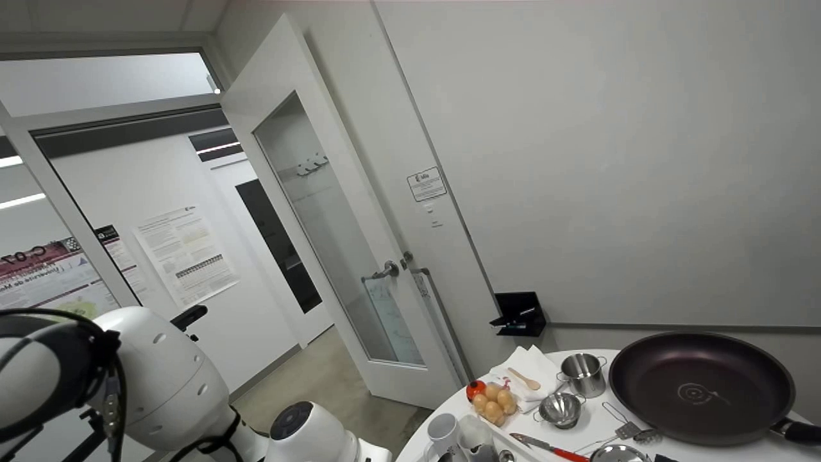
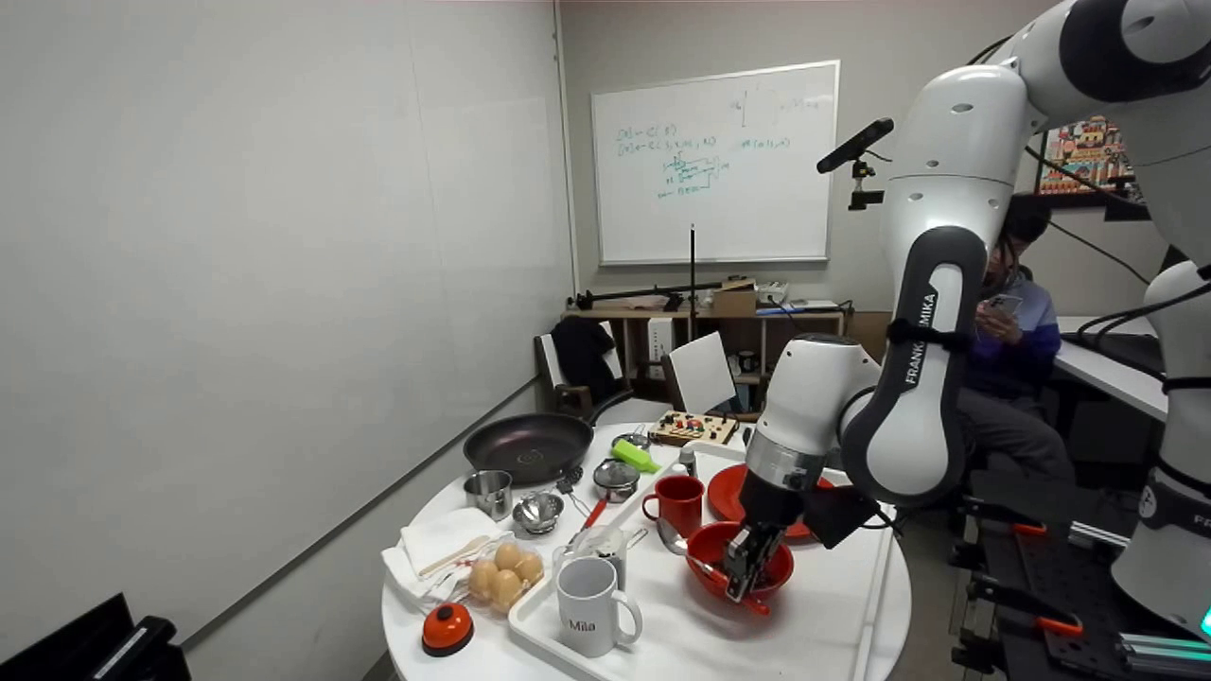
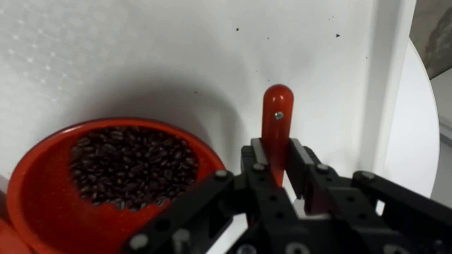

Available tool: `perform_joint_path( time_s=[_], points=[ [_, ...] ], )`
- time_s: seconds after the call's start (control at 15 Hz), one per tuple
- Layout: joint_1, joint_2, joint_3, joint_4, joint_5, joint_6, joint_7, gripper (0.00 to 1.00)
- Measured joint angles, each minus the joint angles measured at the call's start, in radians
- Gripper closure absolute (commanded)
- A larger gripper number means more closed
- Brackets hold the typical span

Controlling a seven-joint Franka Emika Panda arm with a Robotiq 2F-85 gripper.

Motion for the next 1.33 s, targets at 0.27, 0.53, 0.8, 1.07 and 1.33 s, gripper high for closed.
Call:
perform_joint_path(
  time_s=[0.27, 0.53, 0.8, 1.07, 1.33],
  points=[
    [-0.089, -0.048, 0.082, -0.033, 0.007, -0.001, -0.003, 0.92],
    [-0.361, -0.085, 0.345, -0.047, 0.004, -0.028, -0.034, 0.92],
    [-0.624, -0.130, 0.529, -0.066, 0.004, -0.078, -0.064, 0.92],
    [-0.801, -0.177, 0.625, -0.070, 0.004, -0.246, -0.111, 0.93],
    [-0.860, -0.282, 0.624, -0.069, -0.001, -0.476, -0.121, 0.93]
  ],
)
